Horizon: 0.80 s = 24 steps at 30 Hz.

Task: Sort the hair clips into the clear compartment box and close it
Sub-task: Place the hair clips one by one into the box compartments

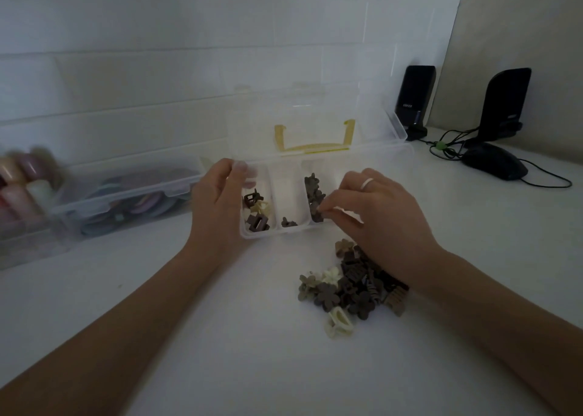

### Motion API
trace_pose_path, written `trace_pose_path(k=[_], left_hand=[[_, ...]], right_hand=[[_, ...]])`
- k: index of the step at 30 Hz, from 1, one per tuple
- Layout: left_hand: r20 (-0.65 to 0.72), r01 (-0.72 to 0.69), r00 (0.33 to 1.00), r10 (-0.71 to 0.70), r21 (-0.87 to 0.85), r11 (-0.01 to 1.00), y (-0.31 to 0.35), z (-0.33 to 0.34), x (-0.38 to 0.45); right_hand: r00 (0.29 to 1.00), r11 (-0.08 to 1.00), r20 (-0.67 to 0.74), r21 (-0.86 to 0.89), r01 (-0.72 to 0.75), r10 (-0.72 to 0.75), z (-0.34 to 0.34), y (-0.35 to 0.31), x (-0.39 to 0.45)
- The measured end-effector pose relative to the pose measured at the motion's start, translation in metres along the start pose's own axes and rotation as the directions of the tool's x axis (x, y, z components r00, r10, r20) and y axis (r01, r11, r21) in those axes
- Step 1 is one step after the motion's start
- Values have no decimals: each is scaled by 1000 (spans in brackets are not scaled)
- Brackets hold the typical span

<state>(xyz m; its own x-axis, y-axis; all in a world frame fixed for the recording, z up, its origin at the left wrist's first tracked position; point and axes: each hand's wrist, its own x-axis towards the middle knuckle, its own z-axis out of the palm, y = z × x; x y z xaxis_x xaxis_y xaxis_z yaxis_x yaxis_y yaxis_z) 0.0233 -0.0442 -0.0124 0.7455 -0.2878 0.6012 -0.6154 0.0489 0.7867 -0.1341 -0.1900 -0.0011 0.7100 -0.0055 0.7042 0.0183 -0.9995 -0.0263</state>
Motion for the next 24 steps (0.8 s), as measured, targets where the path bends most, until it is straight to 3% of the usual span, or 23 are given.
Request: trace_pose_path(k=[6, 11, 15, 18, 24], left_hand=[[-3, 53, 999, -53, -19, 998, 0, 0, 1], [-6, 66, 998, -66, -34, 997, -3, 0, 2], [-15, 69, 997, -69, -44, 997, -5, 1, 3], [-20, 82, 996, -83, -51, 995, -5, 1, 3], [-35, 93, 995, -95, -43, 995, -3, 0, 4]], right_hand=[[984, 997, 175, -72, 38, -25, -17, 6, 0], [993, 981, 117, -185, 50, -29, -19, 4, 0], [998, 993, 62, 114, -28, 21, -24, 1, -1], [987, 962, 159, 273, -20, -24, -36, -5, 1], [925, 999, 379, 45, -12, -6, -49, 5, 4]])
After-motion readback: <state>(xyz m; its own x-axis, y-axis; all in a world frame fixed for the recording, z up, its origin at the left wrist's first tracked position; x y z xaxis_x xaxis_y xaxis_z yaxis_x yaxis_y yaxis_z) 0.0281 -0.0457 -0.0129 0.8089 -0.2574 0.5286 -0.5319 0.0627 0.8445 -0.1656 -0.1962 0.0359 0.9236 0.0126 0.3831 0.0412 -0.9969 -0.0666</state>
